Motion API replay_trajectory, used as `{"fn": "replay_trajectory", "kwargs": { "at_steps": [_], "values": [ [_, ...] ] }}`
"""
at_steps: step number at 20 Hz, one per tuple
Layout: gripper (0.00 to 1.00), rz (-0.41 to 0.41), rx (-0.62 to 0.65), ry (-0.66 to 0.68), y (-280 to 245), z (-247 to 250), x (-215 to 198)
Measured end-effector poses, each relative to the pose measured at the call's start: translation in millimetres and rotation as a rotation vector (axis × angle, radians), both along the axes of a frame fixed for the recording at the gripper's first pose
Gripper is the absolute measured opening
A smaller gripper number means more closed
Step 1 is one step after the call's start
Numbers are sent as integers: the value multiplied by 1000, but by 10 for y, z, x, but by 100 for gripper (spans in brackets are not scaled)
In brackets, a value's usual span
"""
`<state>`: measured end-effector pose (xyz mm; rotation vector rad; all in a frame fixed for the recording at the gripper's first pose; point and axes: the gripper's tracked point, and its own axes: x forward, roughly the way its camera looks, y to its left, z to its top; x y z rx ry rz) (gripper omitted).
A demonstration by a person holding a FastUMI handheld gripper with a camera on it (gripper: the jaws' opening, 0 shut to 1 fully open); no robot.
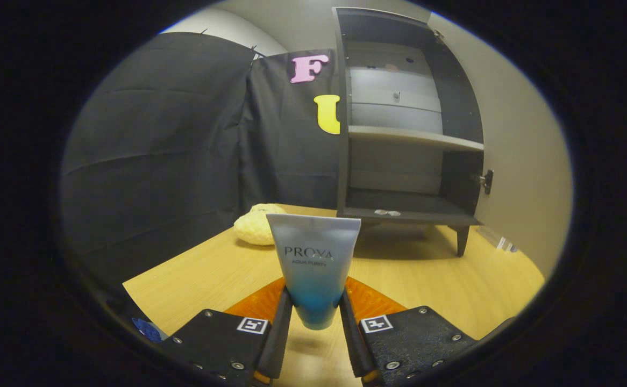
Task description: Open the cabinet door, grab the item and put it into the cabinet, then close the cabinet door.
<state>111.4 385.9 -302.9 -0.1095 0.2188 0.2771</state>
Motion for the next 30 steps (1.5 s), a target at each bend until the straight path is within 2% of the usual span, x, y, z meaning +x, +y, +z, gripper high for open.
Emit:
{"fn": "replay_trajectory", "kwargs": {
  "at_steps": [9, 14, 19, 22, 30],
  "values": [
    [48, 0, 25, -66, -192, 1090, 313],
    [48, -27, 31, -150, -385, 1832, 745],
    [48, -67, 47, -189, -567, 2248, 1139],
    [48, -85, 44, -201, -682, 2455, 1449],
    [48, -142, 24, -221, -977, 2979, 2579]
  ]
}}
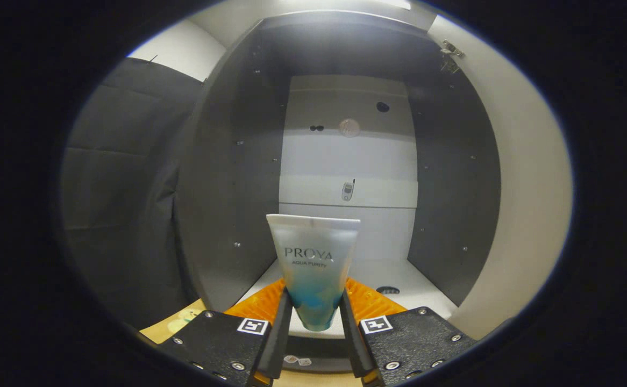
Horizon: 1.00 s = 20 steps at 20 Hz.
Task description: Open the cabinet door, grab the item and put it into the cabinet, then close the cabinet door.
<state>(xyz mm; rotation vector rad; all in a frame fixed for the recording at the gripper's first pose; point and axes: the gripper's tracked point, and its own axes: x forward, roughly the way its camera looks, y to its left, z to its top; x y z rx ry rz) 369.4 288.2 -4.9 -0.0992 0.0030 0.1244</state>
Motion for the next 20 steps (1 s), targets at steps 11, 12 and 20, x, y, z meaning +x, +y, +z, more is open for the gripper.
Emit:
{"fn": "replay_trajectory", "kwargs": {
  "at_steps": [11, 12, 20],
  "values": [
    [48, -97, 33, 93, -335, -331, 1298],
    [48, -92, 32, 118, -329, -433, 1348],
    [48, -63, 34, 155, -257, -634, 1390]
  ]
}}
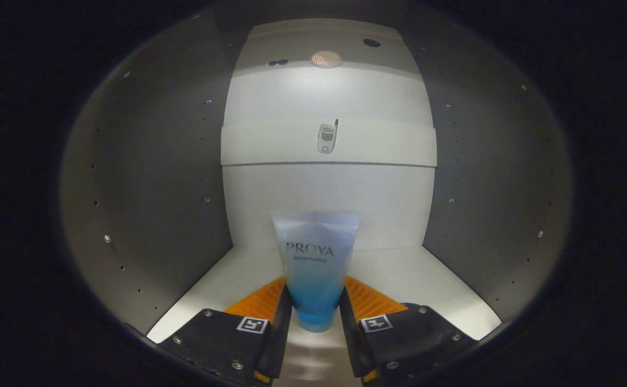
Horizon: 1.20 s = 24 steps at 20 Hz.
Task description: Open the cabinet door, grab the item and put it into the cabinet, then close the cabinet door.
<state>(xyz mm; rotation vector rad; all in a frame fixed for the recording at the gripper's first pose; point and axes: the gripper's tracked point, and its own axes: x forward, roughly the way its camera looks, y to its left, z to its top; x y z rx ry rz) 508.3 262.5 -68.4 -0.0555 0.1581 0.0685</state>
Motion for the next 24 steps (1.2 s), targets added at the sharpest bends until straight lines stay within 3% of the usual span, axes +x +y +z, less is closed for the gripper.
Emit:
{"fn": "replay_trajectory", "kwargs": {
  "at_steps": [5, 6, 9, 10, 18, 24],
  "values": [
    [55, -37, 45, 15, -65, -37, -15],
    [66, -34, 68, 21, -54, -33, -40],
    [79, -6, 137, 11, 14, 13, -95],
    [90, -13, 131, -4, -19, 42, -98],
    [94, -2, 103, -79, -1, 326, -434],
    [94, 41, 88, -167, 83, 643, -1147]
  ]
}}
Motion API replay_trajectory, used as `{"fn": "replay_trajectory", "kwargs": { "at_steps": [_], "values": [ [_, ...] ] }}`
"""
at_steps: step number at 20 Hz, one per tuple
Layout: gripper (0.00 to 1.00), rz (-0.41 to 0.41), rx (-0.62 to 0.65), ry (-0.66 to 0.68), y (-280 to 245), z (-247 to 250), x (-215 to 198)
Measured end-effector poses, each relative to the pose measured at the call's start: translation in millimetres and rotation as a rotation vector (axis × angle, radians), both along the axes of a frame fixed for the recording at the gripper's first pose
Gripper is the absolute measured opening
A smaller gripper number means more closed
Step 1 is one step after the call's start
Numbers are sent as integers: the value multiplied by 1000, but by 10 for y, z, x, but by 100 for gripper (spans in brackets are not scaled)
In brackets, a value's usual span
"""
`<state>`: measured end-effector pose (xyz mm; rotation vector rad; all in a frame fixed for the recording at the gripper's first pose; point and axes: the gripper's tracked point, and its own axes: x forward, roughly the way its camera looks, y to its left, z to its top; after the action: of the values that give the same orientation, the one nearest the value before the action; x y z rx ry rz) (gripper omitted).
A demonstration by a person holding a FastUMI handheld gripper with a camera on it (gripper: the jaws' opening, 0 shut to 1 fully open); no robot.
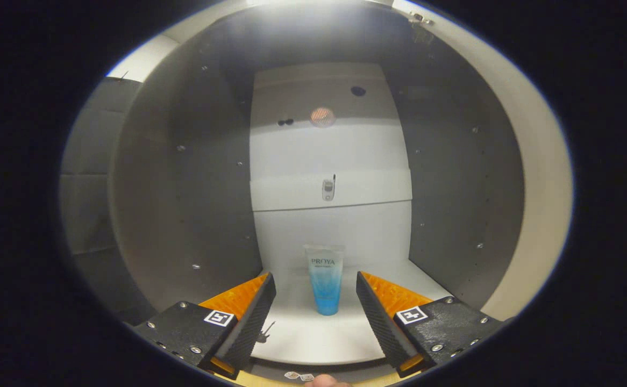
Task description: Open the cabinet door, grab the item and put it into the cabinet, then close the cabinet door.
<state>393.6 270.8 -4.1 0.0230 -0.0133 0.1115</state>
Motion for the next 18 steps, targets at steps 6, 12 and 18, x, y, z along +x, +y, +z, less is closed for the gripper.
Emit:
{"fn": "replay_trajectory", "kwargs": {
  "at_steps": [6, 12, 18],
  "values": [
    [94, 61, 49, 3, 15, 202, -945],
    [93, 20, 59, 39, -255, 205, -1803],
    [93, 4, 31, 46, -474, 115, -2561]
  ]
}}
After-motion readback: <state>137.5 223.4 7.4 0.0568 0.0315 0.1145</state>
